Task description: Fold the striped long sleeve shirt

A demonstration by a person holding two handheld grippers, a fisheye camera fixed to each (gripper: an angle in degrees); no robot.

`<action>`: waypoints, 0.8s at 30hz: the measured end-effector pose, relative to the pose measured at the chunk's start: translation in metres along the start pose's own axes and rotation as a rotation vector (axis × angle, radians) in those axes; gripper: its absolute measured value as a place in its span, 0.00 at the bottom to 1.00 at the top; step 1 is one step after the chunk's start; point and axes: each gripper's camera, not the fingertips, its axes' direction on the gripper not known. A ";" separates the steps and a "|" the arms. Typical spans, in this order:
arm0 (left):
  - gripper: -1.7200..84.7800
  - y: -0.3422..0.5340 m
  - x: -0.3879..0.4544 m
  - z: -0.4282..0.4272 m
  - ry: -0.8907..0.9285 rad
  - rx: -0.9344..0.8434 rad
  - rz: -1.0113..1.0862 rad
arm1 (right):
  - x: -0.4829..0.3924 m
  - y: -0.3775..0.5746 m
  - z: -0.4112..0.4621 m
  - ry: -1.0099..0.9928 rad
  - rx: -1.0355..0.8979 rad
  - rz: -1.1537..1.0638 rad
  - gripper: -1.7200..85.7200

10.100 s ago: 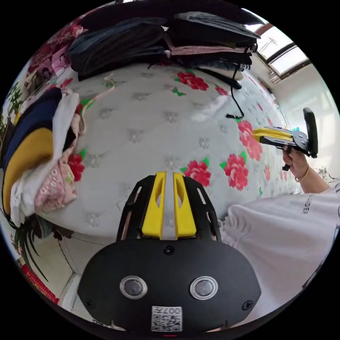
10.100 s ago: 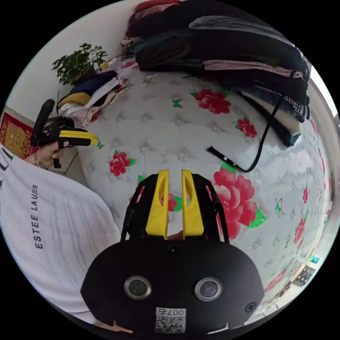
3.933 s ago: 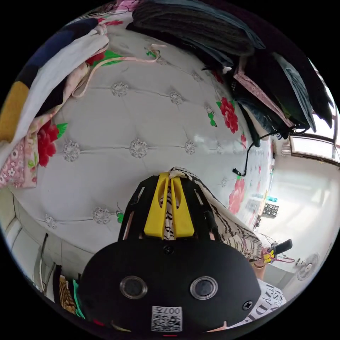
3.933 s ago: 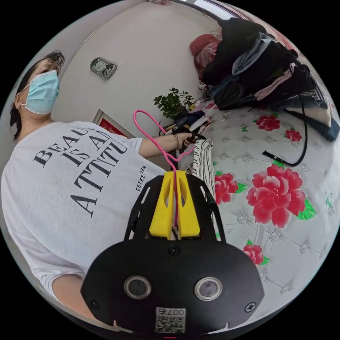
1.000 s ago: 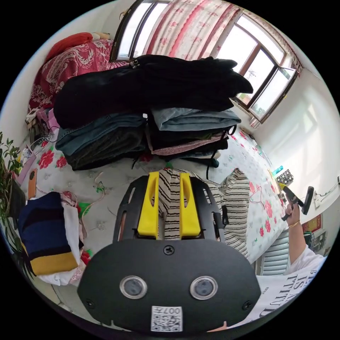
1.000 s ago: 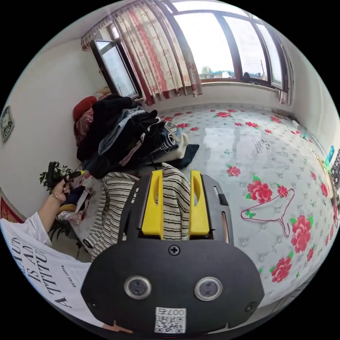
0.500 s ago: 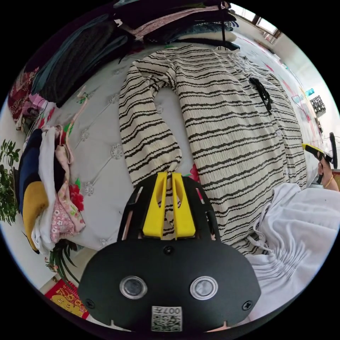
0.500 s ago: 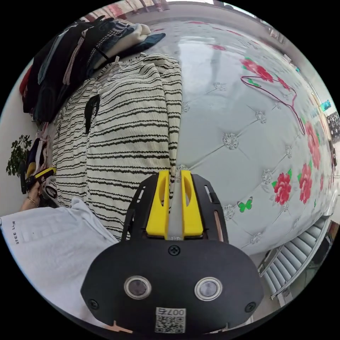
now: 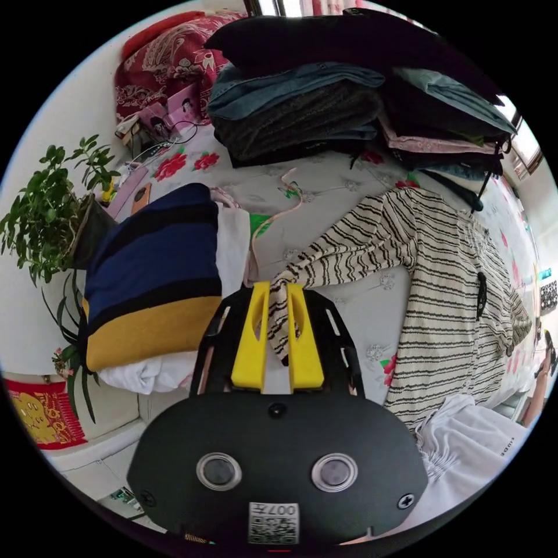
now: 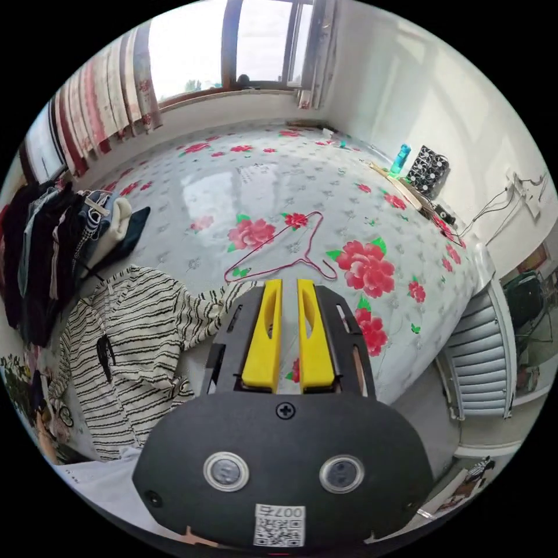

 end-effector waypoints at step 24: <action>0.02 0.166 0.124 0.023 0.258 -0.246 0.670 | -0.112 0.209 0.029 -0.320 -0.593 -0.551 0.03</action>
